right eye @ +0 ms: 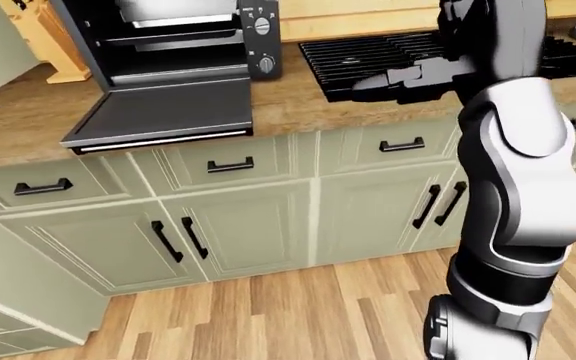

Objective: Close the toaster oven door.

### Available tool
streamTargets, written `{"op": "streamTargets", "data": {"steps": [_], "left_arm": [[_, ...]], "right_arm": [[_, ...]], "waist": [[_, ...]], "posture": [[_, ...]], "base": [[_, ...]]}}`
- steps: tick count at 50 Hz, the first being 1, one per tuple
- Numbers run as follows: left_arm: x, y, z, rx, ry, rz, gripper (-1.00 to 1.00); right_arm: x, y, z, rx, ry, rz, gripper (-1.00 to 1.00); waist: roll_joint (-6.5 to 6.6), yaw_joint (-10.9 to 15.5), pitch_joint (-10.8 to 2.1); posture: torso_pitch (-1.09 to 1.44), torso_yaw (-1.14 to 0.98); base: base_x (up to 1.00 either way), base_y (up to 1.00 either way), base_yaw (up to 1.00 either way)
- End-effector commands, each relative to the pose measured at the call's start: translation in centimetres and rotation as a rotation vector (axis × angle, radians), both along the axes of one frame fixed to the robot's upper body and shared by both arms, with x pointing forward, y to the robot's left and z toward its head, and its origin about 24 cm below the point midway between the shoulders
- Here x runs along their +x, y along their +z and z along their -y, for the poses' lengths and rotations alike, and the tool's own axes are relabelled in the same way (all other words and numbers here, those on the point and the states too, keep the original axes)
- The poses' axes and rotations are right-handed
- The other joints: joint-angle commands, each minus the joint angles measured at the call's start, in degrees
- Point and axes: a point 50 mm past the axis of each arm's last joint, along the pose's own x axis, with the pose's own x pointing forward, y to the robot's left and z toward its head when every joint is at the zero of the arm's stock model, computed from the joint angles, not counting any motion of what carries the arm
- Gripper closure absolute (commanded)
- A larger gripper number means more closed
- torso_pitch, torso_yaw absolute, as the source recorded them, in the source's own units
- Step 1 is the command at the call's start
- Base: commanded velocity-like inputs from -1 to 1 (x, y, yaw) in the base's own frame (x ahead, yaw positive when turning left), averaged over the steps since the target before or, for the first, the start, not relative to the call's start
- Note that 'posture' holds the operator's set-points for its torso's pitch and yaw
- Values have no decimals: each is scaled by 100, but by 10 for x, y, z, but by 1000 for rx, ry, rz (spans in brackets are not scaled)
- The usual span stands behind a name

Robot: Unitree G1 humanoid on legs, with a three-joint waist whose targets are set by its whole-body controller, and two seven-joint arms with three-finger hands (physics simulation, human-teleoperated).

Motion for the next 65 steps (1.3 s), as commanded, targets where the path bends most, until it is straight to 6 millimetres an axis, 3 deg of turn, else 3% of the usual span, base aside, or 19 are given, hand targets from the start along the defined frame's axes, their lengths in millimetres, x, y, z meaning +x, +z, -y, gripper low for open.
{"op": "streamTargets", "data": {"steps": [1, 3, 9, 13, 14, 17, 21, 24, 26, 36, 40, 41, 43, 48, 51, 52, 53, 55, 65], "left_arm": [[-6, 12, 1, 23, 10, 59, -100], [-7, 13, 0, 24, 11, 60, -100], [-7, 12, 0, 21, 12, 60, -100], [-7, 13, 0, 19, 13, 61, -100], [-7, 13, -1, 18, 13, 62, -100], [-7, 12, -1, 19, 13, 61, -100], [-7, 13, -1, 19, 13, 62, -100], [-7, 12, 0, 19, 12, 61, -100], [-7, 12, 0, 19, 11, 61, -100], [-8, 13, -1, 20, 12, 63, -100], [-8, 13, 0, 20, 11, 63, -100], [-8, 13, 0, 20, 11, 65, -100], [-8, 13, 0, 20, 10, 65, -100], [-8, 13, 0, 19, 9, 65, -100], [-9, 14, 0, 19, 9, 66, -100], [-8, 14, 0, 20, 8, 65, -100], [-8, 14, 1, 20, 8, 64, -100], [-9, 14, 0, 20, 8, 65, -100], [-9, 13, 0, 23, 8, 64, -100]], "right_arm": [[-7, 12, -1, -15, 3, 62, -100], [-7, 13, -1, -19, 3, 63, -100], [-7, 13, -1, -16, 3, 64, -100], [-8, 14, -1, -15, 2, 65, -100], [-8, 15, -1, -15, 3, 66, -100], [-8, 15, -1, -14, 2, 67, -100], [-8, 14, 0, -13, 2, 66, -100], [-8, 15, 0, -5, 6, 65, -100], [-8, 15, 0, -5, 6, 65, -100], [-9, 16, 0, -6, 7, 66, -100], [-8, 16, 0, -6, 7, 66, -100], [-9, 16, 0, -6, 7, 67, -100], [-8, 17, 0, -6, 7, 68, -100], [-8, 17, -1, -7, 9, 68, -100], [-9, 18, 0, -7, 8, 70, -100], [-9, 19, 0, -8, 8, 70, -100], [-9, 19, 0, -8, 8, 71, -100], [-9, 19, 0, -7, 9, 72, -100], [-10, 19, 0, -7, 10, 75, -100]], "waist": [[5, 17, -117], [40, 23, -81], [-319, 56, -58], [-746, 101, -112], [-639, 89, -100], [-657, 45, -127], [-502, 37, -88], [-239, -9, -45], [162, -37, -165], [-355, 57, -52], [-826, 97, -139], [-554, 41, -96], [-689, 49, -130], [-461, 28, -61], [-139, -24, -62], [77, -40, -140], [140, -73, -223], [83, -16, -52], [-477, 71, -70]], "posture": [[0, 0], [0, 0], [0, 0], [0, 0], [0, 0], [0, 0], [0, 0], [0, 0], [0, 0], [0, 0], [0, 0], [0, 0], [0, 0], [0, 0], [0, 0], [0, 0], [0, 0], [0, 0], [0, 0]], "base": [[13, 21, 0], [14, 20, 0], [14, 21, 0], [14, 21, 0], [14, 20, 0], [14, 21, 0], [14, 21, 0], [14, 21, 0], [14, 21, 0], [14, 20, 0], [14, 20, 0], [14, 21, 0], [14, 21, 0], [14, 20, 0], [14, 20, 0], [14, 20, 0], [14, 20, 0], [14, 20, 0], [14, 16, 0]]}}
